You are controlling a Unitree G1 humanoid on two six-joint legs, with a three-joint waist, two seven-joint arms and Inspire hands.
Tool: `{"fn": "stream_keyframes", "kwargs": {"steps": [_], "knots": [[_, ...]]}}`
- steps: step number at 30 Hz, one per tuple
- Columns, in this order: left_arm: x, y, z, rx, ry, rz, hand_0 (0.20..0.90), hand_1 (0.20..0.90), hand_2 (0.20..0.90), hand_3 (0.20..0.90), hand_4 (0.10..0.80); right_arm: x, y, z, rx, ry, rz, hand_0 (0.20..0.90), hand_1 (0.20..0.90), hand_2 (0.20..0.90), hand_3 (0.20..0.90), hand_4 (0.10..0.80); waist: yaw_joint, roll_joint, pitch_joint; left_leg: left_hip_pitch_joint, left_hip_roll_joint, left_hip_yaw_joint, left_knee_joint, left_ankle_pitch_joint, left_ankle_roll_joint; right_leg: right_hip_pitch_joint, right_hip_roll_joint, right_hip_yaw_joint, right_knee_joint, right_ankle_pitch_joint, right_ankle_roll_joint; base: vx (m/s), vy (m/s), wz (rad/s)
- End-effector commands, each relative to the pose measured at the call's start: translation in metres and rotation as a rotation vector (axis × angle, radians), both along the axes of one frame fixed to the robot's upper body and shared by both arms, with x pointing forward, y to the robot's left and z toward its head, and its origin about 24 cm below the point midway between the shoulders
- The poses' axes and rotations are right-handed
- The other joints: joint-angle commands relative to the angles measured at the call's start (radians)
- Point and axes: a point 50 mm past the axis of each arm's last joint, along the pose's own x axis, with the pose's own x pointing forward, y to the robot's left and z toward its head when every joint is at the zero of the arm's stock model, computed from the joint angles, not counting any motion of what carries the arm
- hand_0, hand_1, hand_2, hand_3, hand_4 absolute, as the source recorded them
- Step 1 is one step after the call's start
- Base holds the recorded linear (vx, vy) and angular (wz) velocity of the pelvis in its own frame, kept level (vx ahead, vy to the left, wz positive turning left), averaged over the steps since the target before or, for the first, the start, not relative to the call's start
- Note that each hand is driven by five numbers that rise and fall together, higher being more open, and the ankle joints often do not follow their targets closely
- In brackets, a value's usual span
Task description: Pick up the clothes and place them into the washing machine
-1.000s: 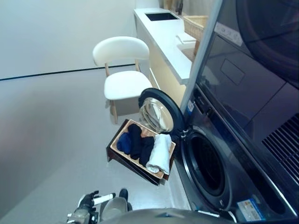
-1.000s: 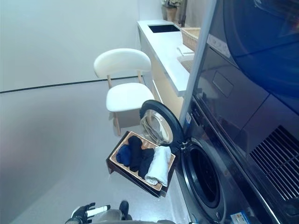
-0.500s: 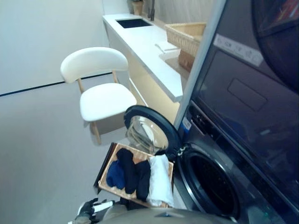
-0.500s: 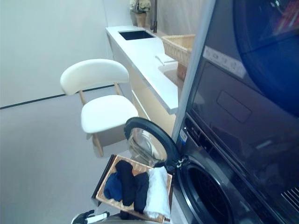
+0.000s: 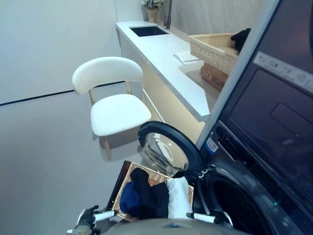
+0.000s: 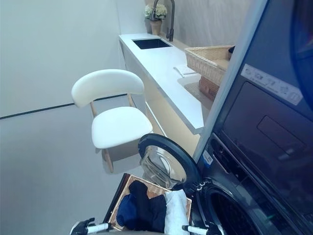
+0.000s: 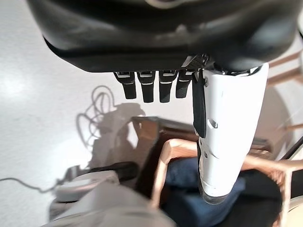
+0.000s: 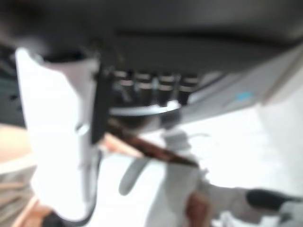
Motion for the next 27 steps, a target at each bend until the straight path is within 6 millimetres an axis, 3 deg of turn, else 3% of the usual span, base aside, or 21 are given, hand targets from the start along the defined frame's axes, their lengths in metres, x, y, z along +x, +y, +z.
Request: {"fn": "stream_keyframes", "kwargs": {"steps": [1, 2, 3, 4, 6, 8, 9, 10, 12, 13, 15, 17, 18, 27], "knots": [[0.018, 0.013, 0.007, 0.032, -0.066, 0.025, 0.9, 0.9, 0.9, 0.9, 0.8, -0.002, -0.033, 0.009, -0.086, -0.029, -0.008, 0.9, 0.9, 0.9, 0.9, 0.8, 0.031, 0.032, -0.003, -0.16, 0.114, -0.047, 0.133, 0.045, -0.094, 0.025, 0.018, 0.019, -0.008, 0.087, -0.013, -0.105, -0.112, 0.03], [0.018, 0.013, 0.007, 0.029, -0.069, 0.031, 0.9, 0.9, 0.9, 0.9, 0.8, -0.001, -0.032, 0.009, -0.086, -0.029, -0.006, 0.9, 0.9, 0.9, 0.9, 0.8, 0.036, 0.038, 0.009, -0.168, 0.126, -0.052, 0.143, 0.057, -0.1, 0.028, 0.032, 0.015, -0.002, 0.052, -0.03, -0.327, -0.298, 0.2], [0.02, 0.013, 0.007, 0.025, -0.072, 0.041, 0.9, 0.9, 0.9, 0.9, 0.8, 0.002, -0.032, 0.01, -0.088, -0.043, -0.007, 0.9, 0.9, 0.9, 0.9, 0.8, 0.039, 0.051, 0.05, -0.18, 0.157, -0.066, 0.128, 0.126, -0.13, 0.019, 0.081, 0.002, 0.009, 0.015, -0.066, -0.29, -0.256, 0.2], [0.02, 0.013, 0.007, 0.025, -0.072, 0.041, 0.9, 0.9, 0.9, 0.9, 0.8, 0.002, -0.032, 0.01, -0.088, -0.043, -0.007, 0.9, 0.9, 0.9, 0.9, 0.8, 0.039, 0.052, 0.051, -0.179, 0.158, -0.067, 0.127, 0.128, -0.13, 0.018, 0.082, 0.002, 0.01, 0.015, -0.066, -0.326, -0.263, 0.3], [0.022, 0.011, 0.007, 0.02, -0.068, 0.019, 0.9, 0.9, 0.9, 0.9, 0.8, 0.001, -0.035, 0.01, -0.096, -0.042, -0.003, 0.9, 0.9, 0.9, 0.9, 0.8, 0.035, 0.057, 0.103, -0.181, 0.176, -0.122, 0.068, 0.188, -0.156, -0.018, 0.137, -0.024, 0.03, 0.008, -0.086, -0.395, -0.263, 0.49], [0.027, 0.01, 0.007, 0.021, -0.079, 0.017, 0.9, 0.9, 0.9, 0.9, 0.8, 0.001, -0.039, 0.012, -0.107, -0.044, -0.015, 0.9, 0.9, 0.9, 0.9, 0.8, 0.021, 0.047, 0.123, -0.18, 0.171, -0.097, 0.113, 0.155, -0.146, -0.041, 0.143, -0.039, 0.041, 0.024, -0.091, -0.325, -0.175, 0.49], [0.03, 0.011, 0.008, 0.022, -0.09, 0.019, 0.9, 0.9, 0.9, 0.9, 0.8, 0.001, -0.042, 0.013, -0.114, -0.044, -0.023, 0.9, 0.9, 0.9, 0.9, 0.8, 0.013, 0.04, 0.126, -0.177, 0.165, -0.081, 0.148, 0.129, -0.139, -0.06, 0.142, -0.051, 0.044, 0.038, -0.091, -0.313, -0.13, 0.46], [0.034, 0.013, 0.01, 0.023, -0.112, 0.035, 0.9, 0.9, 0.9, 0.9, 0.8, -0.007, -0.047, 0.014, -0.125, -0.025, -0.048, 0.9, 0.9, 0.9, 0.9, 0.8, -0.002, 0.016, 0.125, -0.164, 0.144, -0.046, 0.257, 0.038, -0.119, -0.092, 0.127, -0.072, 0.033, 0.078, -0.092, -0.312, -0.131, 0.46], [0.034, 0.014, 0.01, 0.017, -0.119, 0.041, 0.9, 0.9, 0.9, 0.9, 0.8, -0.01, -0.05, 0.014, -0.129, -0.018, -0.06, 0.9, 0.9, 0.9, 0.9, 0.8, -0.008, 0.012, 0.117, -0.156, 0.136, -0.048, 0.285, 0.01, -0.116, -0.106, 0.123, -0.078, 0.026, 0.091, -0.091, -0.221, -0.052, 0.39], [0.037, 0.015, 0.011, 0.015, -0.128, 0.044, 0.9, 0.9, 0.9, 0.9, 0.8, -0.016, -0.055, 0.015, -0.138, -0.001, -0.081, 0.9, 0.9, 0.9, 0.9, 0.8, -0.021, 0.007, 0.105, -0.108, 0.103, -0.073, 0.336, -0.059, -0.108, -0.128, 0.11, -0.086, 0.016, 0.109, -0.092, -0.192, 0.018, 0.44], [0.036, 0.016, 0.011, 0.014, -0.125, 0.046, 0.9, 0.9, 0.9, 0.9, 0.8, -0.019, -0.056, 0.015, -0.138, 0.009, -0.081, 0.9, 0.9, 0.9, 0.9, 0.8, -0.036, 0.017, 0.075, -0.001, 0.085, -0.092, 0.235, -0.111, -0.101, -0.151, 0.112, -0.098, 0.002, 0.122, -0.084, -0.082, 0.061, 0.38], [0.036, 0.016, 0.011, 0.013, -0.124, 0.046, 0.9, 0.9, 0.9, 0.9, 0.8, -0.019, -0.056, 0.015, -0.138, 0.01, -0.08, 0.9, 0.9, 0.9, 0.9, 0.8, -0.036, 0.017, 0.08, 0.007, 0.084, -0.092, 0.231, -0.11, -0.101, -0.145, 0.111, -0.099, 0.001, 0.121, -0.084, -0.012, 0.071, 0.23], [0.037, 0.017, 0.012, 0.018, -0.122, 0.024, 0.9, 0.9, 0.9, 0.9, 0.8, -0.023, -0.055, 0.015, -0.132, 0.013, -0.081, 0.9, 0.9, 0.9, 0.9, 0.8, -0.054, 0.031, 0.052, 0.065, 0.083, -0.099, 0.099, -0.114, -0.098, -0.152, 0.107, -0.117, -0.025, 0.125, -0.065, -0.019, 0.141, 0.31], [0.026, 0.019, 0.01, 0.019, -0.093, 0.027, 0.9, 0.9, 0.9, 0.9, 0.8, -0.025, -0.051, 0.013, -0.117, 0.024, -0.072, 0.9, 0.9, 0.9, 0.9, 0.8, -0.055, 0.05, 0.038, 0.105, 0.069, -0.092, 0.046, -0.123, -0.09, -0.136, 0.061, -0.114, -0.048, 0.144, -0.038, -0.006, 0.094, -0.02]]}}
